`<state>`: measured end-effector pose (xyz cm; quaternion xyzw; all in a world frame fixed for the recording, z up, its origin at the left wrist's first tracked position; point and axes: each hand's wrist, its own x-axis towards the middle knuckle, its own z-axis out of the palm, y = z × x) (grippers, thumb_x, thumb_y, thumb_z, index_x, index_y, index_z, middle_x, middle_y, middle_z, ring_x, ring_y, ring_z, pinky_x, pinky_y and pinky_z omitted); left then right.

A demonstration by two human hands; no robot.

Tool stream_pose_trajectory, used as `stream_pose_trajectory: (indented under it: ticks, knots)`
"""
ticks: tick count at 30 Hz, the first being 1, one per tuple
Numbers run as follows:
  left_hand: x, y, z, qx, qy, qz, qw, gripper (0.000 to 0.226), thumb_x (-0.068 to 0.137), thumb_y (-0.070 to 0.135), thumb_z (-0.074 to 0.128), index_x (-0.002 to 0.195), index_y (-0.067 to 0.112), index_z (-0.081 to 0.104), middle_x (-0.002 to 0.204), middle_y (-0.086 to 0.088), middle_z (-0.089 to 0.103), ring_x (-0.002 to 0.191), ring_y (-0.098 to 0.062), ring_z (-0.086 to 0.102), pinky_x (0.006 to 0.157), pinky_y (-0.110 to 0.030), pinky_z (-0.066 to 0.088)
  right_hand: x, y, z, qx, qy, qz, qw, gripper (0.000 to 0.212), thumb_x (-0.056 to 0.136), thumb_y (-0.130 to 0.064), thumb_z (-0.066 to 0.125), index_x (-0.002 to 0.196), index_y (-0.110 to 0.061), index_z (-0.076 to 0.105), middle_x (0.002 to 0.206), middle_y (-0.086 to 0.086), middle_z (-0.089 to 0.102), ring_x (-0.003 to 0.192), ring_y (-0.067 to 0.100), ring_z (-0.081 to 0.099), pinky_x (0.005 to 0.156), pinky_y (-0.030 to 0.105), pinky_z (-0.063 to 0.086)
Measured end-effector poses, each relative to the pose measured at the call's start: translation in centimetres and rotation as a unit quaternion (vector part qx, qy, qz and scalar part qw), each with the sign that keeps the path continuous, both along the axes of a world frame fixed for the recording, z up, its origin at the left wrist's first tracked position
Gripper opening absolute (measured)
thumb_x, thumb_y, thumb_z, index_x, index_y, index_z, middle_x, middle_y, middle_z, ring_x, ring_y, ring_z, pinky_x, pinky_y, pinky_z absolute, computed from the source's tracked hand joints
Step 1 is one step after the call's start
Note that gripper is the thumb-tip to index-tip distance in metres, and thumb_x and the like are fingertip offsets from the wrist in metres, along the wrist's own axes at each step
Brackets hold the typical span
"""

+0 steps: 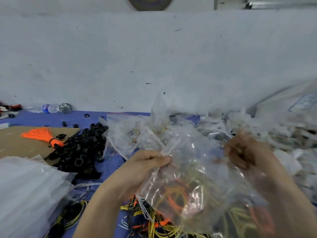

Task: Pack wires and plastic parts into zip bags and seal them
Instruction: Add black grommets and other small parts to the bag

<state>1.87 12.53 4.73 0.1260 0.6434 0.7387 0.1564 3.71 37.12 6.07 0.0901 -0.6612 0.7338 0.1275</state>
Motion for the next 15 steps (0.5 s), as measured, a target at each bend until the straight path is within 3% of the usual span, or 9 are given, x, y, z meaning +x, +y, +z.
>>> stream_pose_trajectory:
  ticks: [2,4,6,8,10,12,15]
  knots:
    - [-0.5,-0.8,0.3,0.041,0.026,0.108,0.993,0.021,0.081,0.021,0.063,0.069,0.01,0.077,0.061,-0.001,0.068,0.051,-0.008,0.063,0.047,-0.015,0.047,0.1,-0.1,0.1,0.12,0.018,-0.061,0.991,0.048,0.069,-0.065,0.064,0.079,-0.02,0.073,0.071,-0.005,0.067,0.065,0.007,0.062,0.07,0.029,0.045]
    - [-1.1,-2.4,0.9,0.092,0.053,0.25,0.962,0.034,0.093,0.023,0.054,0.07,0.012,0.077,0.064,0.002,0.067,0.048,-0.007,0.058,0.043,-0.015,0.044,0.0,-0.3,0.0,0.202,0.039,-0.117,0.972,0.039,0.07,-0.064,0.065,0.09,-0.032,0.071,0.091,-0.015,0.07,0.087,-0.003,0.063,0.075,0.027,0.041]
    - [-1.5,-4.2,1.5,0.136,0.086,0.322,0.933,0.041,0.099,0.025,0.045,0.075,0.016,0.077,0.079,-0.001,0.064,0.052,-0.008,0.053,0.046,-0.017,0.042,0.2,-0.9,0.5,0.207,0.045,-0.155,0.965,0.035,0.065,-0.063,0.061,0.088,-0.037,0.068,0.093,-0.019,0.069,0.092,-0.006,0.061,0.077,0.024,0.041]
    - [-1.4,-5.2,2.1,0.158,0.106,0.348,0.918,0.039,0.099,0.022,0.042,0.082,0.018,0.078,0.093,-0.009,0.063,0.066,-0.015,0.055,0.055,-0.023,0.043,0.6,-1.8,1.1,0.184,0.066,-0.166,0.966,0.03,0.067,-0.057,0.057,0.084,-0.036,0.068,0.088,-0.017,0.07,0.088,-0.004,0.062,0.073,0.017,0.045]
    - [-0.6,-4.8,2.5,0.112,0.154,0.372,0.909,0.035,0.095,0.017,0.047,0.079,0.023,0.078,0.078,-0.001,0.063,0.061,-0.013,0.05,0.049,-0.02,0.039,1.0,-3.3,1.6,0.155,0.084,-0.141,0.974,0.018,0.075,-0.045,0.062,0.08,-0.03,0.07,0.081,-0.007,0.072,0.08,0.006,0.067,0.07,0.017,0.051]
    - [0.4,-2.8,2.7,0.043,0.199,0.347,0.915,0.029,0.092,0.013,0.054,0.077,0.022,0.078,0.058,0.008,0.058,0.049,-0.008,0.04,0.042,-0.015,0.032,1.5,-5.1,1.9,0.115,0.093,-0.059,0.987,0.007,0.081,-0.027,0.069,0.079,-0.021,0.072,0.077,0.004,0.072,0.075,0.016,0.069,0.07,0.026,0.057]
    - [1.5,0.7,2.2,-0.054,0.251,0.248,0.934,0.021,0.09,0.009,0.06,0.079,0.018,0.077,0.061,0.011,0.067,0.054,-0.001,0.054,0.051,-0.013,0.04,1.5,-7.5,1.5,0.098,0.071,0.021,0.992,0.007,0.081,-0.023,0.071,0.084,-0.017,0.071,0.083,0.004,0.071,0.077,0.019,0.071,0.069,0.032,0.059]
